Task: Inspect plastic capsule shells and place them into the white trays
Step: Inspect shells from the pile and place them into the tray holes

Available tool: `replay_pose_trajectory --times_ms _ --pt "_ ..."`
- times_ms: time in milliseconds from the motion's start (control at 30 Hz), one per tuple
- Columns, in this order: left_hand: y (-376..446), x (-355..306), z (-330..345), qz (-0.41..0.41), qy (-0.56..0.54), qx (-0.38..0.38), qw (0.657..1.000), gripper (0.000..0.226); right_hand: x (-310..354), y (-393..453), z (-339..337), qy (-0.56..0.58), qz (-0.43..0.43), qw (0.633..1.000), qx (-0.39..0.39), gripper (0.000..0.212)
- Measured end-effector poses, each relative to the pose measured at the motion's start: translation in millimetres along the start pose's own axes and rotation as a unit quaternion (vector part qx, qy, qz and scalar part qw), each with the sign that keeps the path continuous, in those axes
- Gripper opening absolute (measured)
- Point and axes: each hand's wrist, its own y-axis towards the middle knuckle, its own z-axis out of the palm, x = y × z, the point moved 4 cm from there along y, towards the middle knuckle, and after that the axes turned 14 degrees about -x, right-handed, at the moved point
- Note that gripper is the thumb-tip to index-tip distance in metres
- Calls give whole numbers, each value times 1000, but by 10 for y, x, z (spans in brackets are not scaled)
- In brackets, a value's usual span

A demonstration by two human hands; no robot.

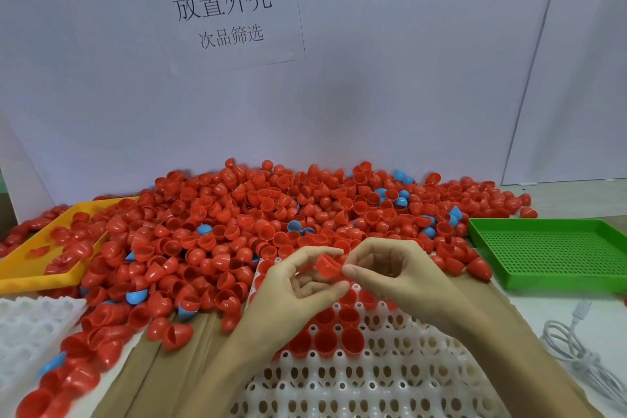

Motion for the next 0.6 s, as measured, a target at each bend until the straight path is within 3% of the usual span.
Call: replay_pose_trajectory --times_ms 167,300,400,600 --pt "29 65 -28 -38 -19 -31 999 36 8 -9 -1 7 1 1000 -1 18" --pt "36 96 -45 -33 -3 -25 999 25 20 7 -43 20 9 999 -30 7" --pt "35 86 -21 -29 -20 -1 999 25 12 6 -40 -5 3 1000 -28 19" --pt "7 67 47 -23 -12 38 999 29 -23 16 -53 -26 -6 999 -17 8"
